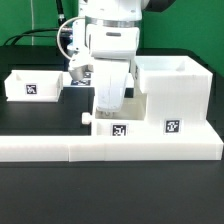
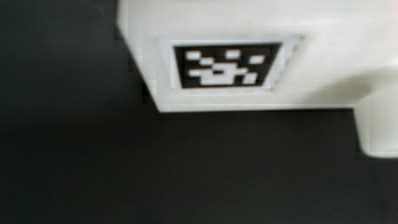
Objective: Assemble drawer
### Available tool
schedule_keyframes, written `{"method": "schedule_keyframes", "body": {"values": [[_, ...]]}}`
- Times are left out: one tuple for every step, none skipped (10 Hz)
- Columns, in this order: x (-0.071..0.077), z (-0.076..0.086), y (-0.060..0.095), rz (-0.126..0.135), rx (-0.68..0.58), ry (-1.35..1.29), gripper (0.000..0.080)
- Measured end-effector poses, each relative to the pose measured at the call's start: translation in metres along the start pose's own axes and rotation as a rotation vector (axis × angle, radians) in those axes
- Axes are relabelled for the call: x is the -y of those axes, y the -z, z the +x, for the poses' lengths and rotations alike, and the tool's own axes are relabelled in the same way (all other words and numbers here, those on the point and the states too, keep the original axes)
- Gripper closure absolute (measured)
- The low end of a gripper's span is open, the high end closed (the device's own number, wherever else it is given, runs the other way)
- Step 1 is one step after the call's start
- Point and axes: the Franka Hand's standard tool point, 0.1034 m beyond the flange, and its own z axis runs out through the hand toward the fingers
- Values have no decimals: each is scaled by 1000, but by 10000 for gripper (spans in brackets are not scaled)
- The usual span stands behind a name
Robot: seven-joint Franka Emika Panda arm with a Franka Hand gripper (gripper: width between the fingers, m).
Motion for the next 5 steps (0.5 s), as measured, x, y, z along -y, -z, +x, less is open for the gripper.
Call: {"method": "schedule_keyframes", "body": {"values": [[0,-1,0,0,1,0,757],[0,-3,0,0,1,-4,757],[0,-3,0,1,1,-5,757],[0,-3,0,1,1,-5,757],[0,-3,0,1,1,-5,757]]}}
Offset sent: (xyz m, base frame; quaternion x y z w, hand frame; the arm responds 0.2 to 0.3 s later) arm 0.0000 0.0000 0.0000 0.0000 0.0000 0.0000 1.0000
